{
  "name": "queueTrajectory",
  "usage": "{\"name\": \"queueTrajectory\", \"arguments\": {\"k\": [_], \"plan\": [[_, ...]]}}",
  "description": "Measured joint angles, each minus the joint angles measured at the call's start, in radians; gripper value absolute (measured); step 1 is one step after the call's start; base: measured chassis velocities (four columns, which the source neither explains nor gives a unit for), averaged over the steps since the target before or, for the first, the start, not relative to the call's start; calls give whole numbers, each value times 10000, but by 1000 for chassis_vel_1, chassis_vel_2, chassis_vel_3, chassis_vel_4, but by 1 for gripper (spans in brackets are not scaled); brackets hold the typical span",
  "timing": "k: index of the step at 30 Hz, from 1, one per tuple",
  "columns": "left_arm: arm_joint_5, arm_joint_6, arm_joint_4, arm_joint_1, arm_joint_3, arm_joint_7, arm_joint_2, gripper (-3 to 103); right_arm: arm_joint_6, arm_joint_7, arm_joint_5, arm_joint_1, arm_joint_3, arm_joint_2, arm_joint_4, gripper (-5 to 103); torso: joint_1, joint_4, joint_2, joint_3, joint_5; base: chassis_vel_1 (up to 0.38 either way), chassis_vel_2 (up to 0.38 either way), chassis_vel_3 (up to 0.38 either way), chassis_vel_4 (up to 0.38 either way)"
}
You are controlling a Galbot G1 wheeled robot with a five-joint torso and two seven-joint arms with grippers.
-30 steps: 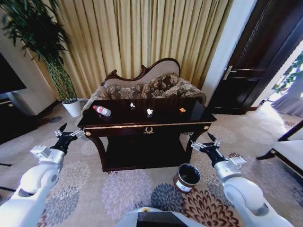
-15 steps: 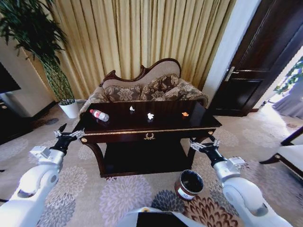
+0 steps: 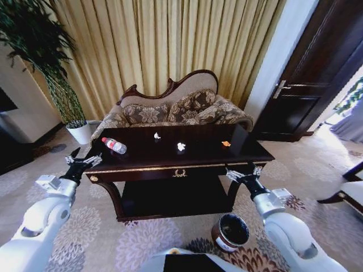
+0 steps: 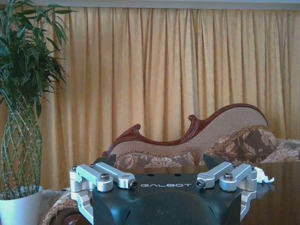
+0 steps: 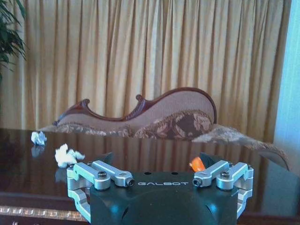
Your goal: Move to the front of the table and place the trash on the table into the trash bin.
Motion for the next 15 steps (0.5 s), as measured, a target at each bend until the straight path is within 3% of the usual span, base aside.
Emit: {"name": "queueTrajectory", "arguments": {"k": [8, 15], "plan": [[15, 129, -116, 42, -89, -17, -103, 100, -462, 265, 434, 1222, -517, -653, -363, 100, -6, 0, 2, -3, 0, 0, 0, 0, 0], [155, 352, -373, -19, 105, -177, -180, 100, -773, 602, 1199, 2967, -1083, -1797, -1606, 100, -3, -2, 0, -1, 1, 0, 0, 0, 0]]}}
